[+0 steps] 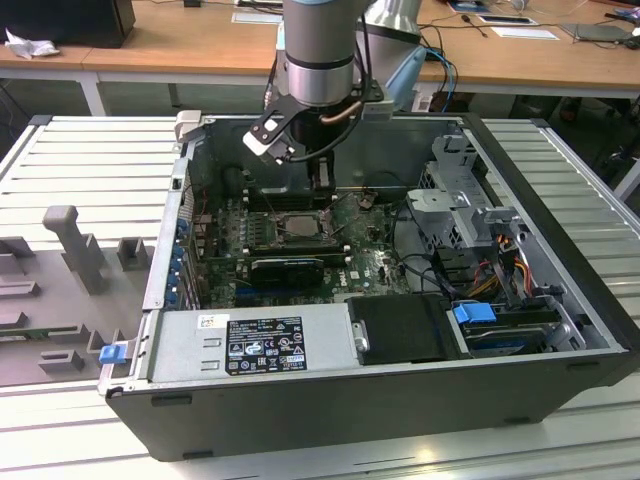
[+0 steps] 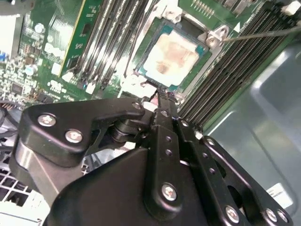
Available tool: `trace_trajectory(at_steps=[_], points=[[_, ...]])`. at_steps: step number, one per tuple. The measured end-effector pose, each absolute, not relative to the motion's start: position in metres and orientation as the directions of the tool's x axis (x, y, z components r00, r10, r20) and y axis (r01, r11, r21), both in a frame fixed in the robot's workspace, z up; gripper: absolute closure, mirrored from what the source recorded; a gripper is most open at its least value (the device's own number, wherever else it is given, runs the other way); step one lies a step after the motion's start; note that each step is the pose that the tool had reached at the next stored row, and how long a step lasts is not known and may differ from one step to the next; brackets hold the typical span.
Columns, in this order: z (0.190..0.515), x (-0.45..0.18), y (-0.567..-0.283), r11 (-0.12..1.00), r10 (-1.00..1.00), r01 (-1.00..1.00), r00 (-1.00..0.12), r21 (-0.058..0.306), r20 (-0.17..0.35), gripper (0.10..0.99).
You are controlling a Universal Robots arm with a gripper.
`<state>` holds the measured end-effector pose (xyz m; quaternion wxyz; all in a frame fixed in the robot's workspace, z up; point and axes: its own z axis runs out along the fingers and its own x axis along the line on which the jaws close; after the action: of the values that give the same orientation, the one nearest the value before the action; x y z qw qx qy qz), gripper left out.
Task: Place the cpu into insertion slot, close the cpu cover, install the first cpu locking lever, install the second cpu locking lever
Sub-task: 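Close the cpu cover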
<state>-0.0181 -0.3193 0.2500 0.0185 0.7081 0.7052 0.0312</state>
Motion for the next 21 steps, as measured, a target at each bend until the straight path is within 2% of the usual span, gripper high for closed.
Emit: trace_trajectory(at_steps=[3, 21], points=[[0.259, -0.016, -0.319, -0.005, 1.000, 0.998, 0.004, 0.070, 0.018, 0.980], [0.261, 0.042, -0.318, -0.005, 1.000, 0.998, 0.004, 0.066, 0.018, 0.980]])
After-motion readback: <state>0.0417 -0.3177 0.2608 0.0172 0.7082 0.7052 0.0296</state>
